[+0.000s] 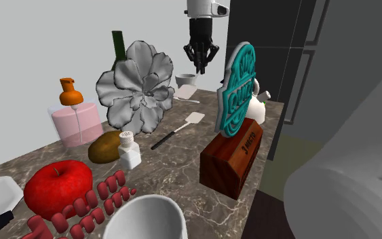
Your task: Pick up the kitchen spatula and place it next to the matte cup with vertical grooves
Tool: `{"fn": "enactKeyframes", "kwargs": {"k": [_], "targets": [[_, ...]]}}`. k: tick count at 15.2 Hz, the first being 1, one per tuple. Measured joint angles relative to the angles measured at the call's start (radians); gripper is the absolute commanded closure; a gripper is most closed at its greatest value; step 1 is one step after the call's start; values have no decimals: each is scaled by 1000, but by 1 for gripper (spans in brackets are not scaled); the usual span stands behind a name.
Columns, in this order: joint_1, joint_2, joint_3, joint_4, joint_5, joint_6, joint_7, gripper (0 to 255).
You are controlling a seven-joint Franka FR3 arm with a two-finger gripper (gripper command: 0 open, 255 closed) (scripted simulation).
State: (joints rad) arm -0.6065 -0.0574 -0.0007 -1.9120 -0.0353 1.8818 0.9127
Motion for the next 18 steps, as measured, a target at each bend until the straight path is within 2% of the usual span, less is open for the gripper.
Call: {"fn": "enactKeyframes", "kwargs": {"k": [6,10,15,16,18], "targets": [[-44,211,-40,262,9,-48,-86,255],[-75,373,-56,486,23,-109,-135,255],[-125,630,-68,883,44,-248,-192,255],[-140,726,-68,1042,50,-308,-202,255],[-148,779,-68,1113,53,-329,-208,255]]}}
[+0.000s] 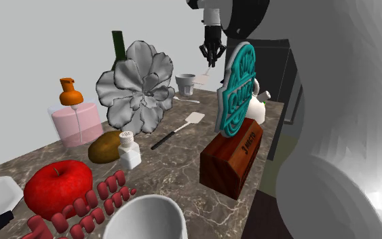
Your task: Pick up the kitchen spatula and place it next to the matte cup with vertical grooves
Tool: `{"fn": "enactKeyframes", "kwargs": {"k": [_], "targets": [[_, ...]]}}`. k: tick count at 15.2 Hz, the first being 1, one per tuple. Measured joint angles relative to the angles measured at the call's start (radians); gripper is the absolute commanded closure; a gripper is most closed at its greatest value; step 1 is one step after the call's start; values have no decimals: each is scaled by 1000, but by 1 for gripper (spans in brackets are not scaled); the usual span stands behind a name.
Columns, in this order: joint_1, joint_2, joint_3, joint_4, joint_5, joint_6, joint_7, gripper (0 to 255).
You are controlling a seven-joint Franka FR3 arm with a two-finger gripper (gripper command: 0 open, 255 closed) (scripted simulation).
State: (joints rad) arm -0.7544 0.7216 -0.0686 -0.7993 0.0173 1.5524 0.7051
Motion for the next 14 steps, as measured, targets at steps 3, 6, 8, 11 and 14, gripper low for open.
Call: {"fn": "enactKeyframes", "kwargs": {"k": [3,6,8,11,14], "targets": [[0,-22,-1,-73,-1,51,-3,255],[2,-31,-1,-130,-1,100,-2,255],[3,-49,-1,-189,-2,140,-3,255],[4,-55,-1,-239,-2,184,-3,255],[5,-57,-1,-284,-2,227,-2,255]]}}
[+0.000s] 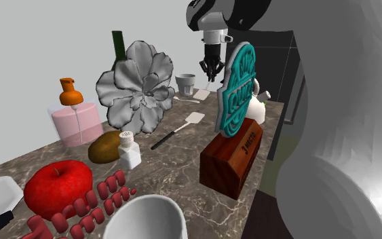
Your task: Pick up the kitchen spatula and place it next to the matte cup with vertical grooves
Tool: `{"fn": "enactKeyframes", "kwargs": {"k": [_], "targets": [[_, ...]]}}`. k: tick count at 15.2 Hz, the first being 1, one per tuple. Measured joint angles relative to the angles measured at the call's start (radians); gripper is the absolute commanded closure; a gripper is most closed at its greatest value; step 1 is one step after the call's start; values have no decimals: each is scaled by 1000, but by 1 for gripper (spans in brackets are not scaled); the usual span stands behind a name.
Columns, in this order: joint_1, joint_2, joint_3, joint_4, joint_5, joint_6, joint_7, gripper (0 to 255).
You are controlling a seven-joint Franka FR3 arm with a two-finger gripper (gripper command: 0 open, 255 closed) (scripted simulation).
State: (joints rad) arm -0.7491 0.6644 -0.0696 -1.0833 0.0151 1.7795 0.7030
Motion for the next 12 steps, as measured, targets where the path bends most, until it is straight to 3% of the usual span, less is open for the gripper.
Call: {"fn": "enactKeyframes", "kwargs": {"k": [12], "targets": [[2,11,1,-146,1,156,1,255]]}}
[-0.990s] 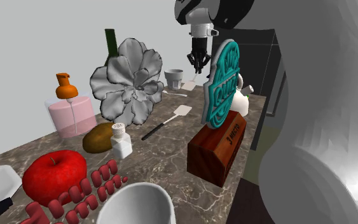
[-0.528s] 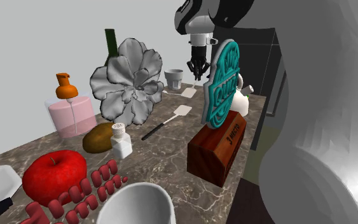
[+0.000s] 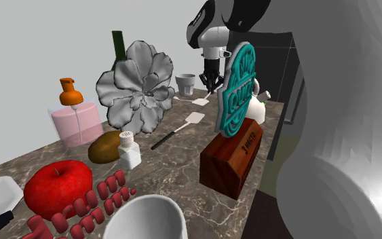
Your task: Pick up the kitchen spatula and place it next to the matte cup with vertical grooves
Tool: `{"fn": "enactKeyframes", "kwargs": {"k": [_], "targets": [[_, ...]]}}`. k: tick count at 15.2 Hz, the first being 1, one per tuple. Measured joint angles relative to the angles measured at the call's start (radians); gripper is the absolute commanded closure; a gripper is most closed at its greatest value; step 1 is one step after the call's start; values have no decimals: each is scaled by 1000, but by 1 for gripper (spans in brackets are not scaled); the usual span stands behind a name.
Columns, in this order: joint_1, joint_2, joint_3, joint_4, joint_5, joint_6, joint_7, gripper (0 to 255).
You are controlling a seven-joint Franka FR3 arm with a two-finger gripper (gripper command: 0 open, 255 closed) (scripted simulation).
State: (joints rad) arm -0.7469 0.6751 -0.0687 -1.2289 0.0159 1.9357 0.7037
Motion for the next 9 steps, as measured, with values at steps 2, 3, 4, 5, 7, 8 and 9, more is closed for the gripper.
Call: {"fn": "enactKeyframes", "kwargs": {"k": [2,3,4,5,7,8,9], "targets": [[1,9,0,-12,0,21,2,255],[2,9,1,-24,0,33,2,255],[1,14,1,-31,1,45,2,255],[1,15,1,-37,1,52,2,255],[1,15,1,-40,1,56,2,255],[1,15,1,-41,0,57,2,255],[1,15,0,-41,0,58,2,255]]}}
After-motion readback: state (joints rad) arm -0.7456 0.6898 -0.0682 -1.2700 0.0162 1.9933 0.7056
